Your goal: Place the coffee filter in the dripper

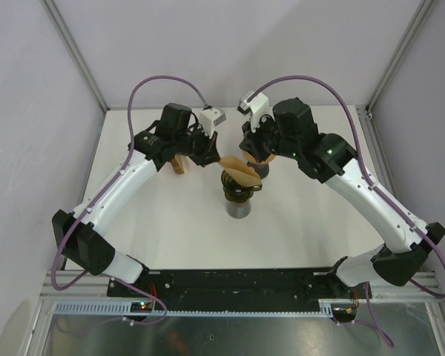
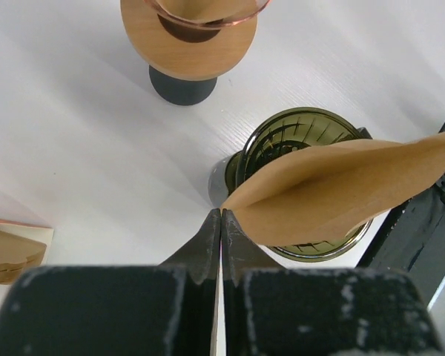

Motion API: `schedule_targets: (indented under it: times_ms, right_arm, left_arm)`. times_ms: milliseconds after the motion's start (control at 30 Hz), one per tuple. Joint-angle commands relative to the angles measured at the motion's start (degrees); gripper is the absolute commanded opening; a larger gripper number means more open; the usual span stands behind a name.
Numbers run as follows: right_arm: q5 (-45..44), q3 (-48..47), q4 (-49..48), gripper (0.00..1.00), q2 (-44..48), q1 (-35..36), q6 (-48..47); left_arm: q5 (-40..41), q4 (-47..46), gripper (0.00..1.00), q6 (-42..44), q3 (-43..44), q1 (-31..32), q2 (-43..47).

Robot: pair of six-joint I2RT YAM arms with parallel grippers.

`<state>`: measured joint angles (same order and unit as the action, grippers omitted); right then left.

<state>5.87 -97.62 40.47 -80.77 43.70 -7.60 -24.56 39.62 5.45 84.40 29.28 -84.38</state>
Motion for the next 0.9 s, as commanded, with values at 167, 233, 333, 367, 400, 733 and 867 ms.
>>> schedule_targets:
  times_ms: [167, 233, 333, 367, 400, 733, 867]
  right_arm:
    - [8.97, 2.45, 2.17, 0.00, -3.46, -1.62, 0.48]
    - [9.20, 2.75, 3.09, 0.00, -4.38, -1.83, 0.30]
    - [9.54, 3.09, 4.34, 0.00, -5.63, -2.08, 0.22]
    - [9.53, 3.20, 4.57, 0.00, -5.89, -2.11, 0.17]
    - [9.21, 3.39, 4.68, 0.00, -6.07, -2.12, 0.15]
    - [4.31, 1.66, 3.25, 0.00, -5.08, -4.62, 1.97]
    - [6.00, 2.15, 0.77, 0.00, -4.32, -8.85, 3.63]
  left_arm:
    - [-0.38, -0.21, 0.00, -0.71, 4.96, -0.43, 1.43]
    - [-0.29, -0.12, 0.00, -0.75, 5.33, -0.44, 1.41]
    - [0.40, 0.06, 0.00, -0.75, 5.68, -0.68, 1.63]
    - [0.70, 0.09, 0.00, -0.73, 5.73, -0.87, 1.78]
    - [0.90, 0.05, 0.00, -0.72, 5.75, -1.10, 1.90]
    - [-1.10, 0.06, 0.00, -1.38, 5.18, -2.47, 1.21]
    - [-2.39, 0.03, 0.00, -1.51, 4.80, -2.43, 0.58]
